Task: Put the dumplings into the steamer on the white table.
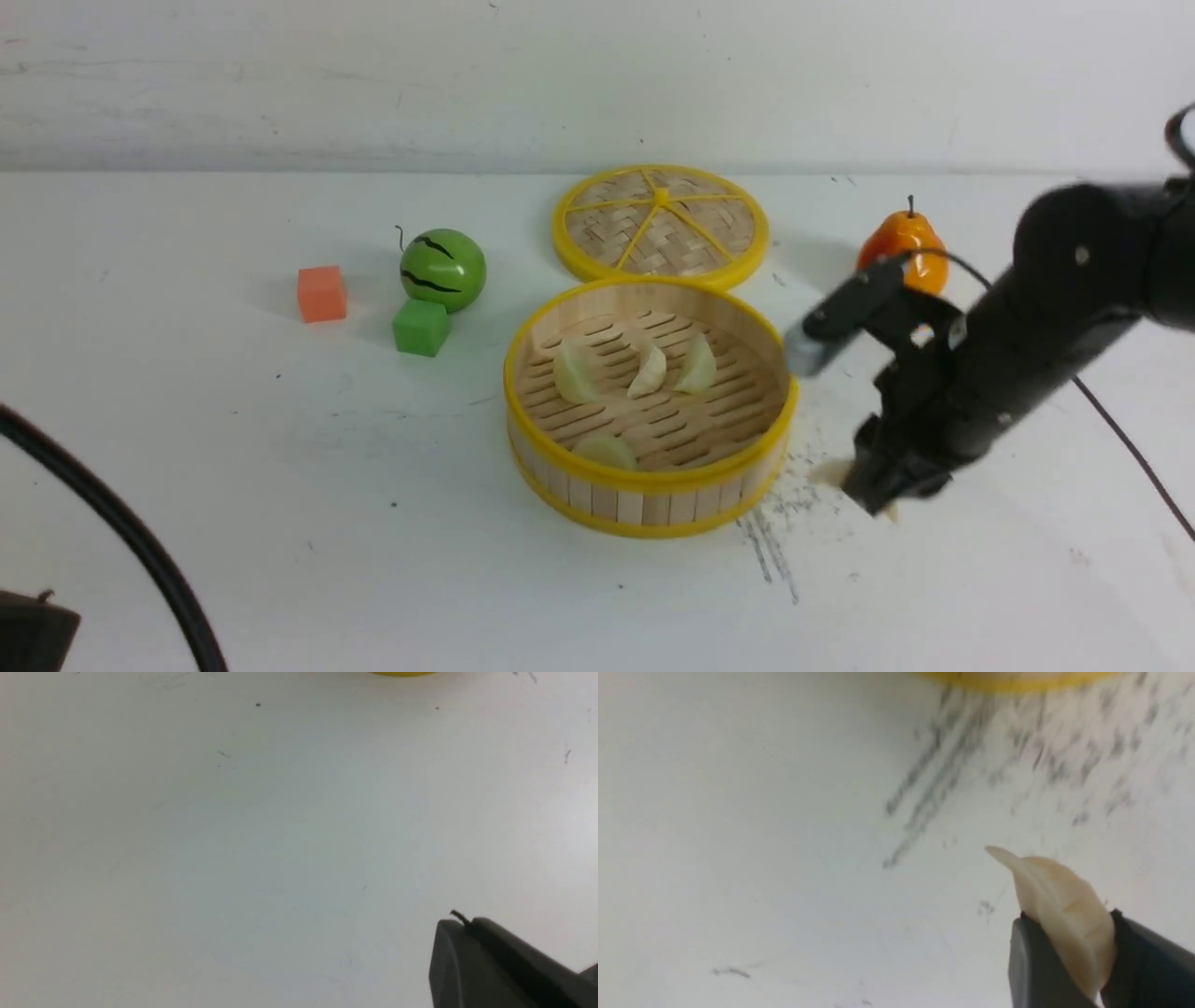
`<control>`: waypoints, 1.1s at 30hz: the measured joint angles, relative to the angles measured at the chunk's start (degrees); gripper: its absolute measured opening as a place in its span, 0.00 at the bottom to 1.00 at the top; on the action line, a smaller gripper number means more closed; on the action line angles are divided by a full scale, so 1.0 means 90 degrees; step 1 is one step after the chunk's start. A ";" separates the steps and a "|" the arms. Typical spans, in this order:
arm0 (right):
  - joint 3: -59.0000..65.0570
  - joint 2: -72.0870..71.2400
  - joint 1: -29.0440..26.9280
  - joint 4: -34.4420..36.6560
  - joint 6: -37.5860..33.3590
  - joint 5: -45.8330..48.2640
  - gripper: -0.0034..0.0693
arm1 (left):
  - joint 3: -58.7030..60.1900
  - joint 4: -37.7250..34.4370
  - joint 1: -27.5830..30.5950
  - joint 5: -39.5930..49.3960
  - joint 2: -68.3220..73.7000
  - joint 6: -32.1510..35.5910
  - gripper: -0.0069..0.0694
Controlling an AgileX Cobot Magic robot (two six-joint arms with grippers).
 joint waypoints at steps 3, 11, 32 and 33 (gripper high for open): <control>-0.0763 0.0125 0.0306 0.0157 0.0645 0.0085 0.30 | 0.0720 0.0080 0.0000 -0.0327 -0.0310 -0.0190 0.11; -0.1633 0.1418 0.0617 0.0252 0.2144 -0.0771 0.30 | 0.2186 0.0094 0.0000 -0.1456 -0.1846 -0.0790 0.11; -0.0643 -0.0710 0.0617 0.0280 0.1996 0.0108 0.36 | 0.2475 0.0100 0.0000 -0.1555 -0.2595 -0.0961 0.14; -0.0263 -0.1244 0.0617 0.0280 0.1849 0.0011 0.27 | 0.2475 0.0100 0.0000 -0.1555 -0.2595 -0.0961 0.14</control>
